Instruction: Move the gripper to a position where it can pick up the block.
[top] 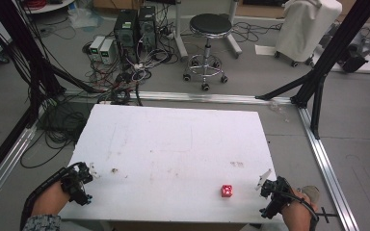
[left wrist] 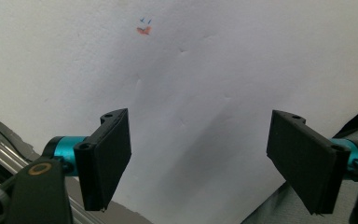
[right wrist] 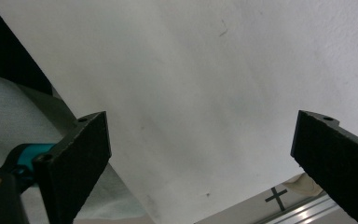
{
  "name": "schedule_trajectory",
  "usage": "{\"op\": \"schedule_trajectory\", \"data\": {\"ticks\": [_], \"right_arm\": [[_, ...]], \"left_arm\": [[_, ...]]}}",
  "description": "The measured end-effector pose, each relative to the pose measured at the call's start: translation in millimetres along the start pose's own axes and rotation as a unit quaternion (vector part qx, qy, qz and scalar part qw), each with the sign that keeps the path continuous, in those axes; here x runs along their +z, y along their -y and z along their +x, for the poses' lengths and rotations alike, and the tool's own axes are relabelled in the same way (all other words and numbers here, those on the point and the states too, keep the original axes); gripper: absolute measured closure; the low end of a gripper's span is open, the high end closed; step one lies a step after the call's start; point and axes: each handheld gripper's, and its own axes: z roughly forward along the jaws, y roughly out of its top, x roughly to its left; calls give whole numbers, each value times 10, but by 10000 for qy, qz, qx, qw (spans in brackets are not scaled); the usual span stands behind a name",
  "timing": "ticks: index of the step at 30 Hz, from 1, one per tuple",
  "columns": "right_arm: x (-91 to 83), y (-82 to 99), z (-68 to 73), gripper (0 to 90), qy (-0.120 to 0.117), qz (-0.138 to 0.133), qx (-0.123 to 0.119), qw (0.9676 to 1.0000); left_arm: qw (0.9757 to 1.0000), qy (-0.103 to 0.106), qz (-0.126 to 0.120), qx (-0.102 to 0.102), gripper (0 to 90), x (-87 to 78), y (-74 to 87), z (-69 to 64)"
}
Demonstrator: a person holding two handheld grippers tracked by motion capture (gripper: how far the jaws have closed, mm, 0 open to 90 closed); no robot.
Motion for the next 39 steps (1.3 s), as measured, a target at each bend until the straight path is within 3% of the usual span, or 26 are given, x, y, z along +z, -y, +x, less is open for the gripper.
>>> {"op": "schedule_trajectory", "data": {"ticks": [39], "right_arm": [[11,-74,8,41,-66,9,-17,10000]], "left_arm": [[9999,-59,-137,-77,219,-49,31,-11]]}}
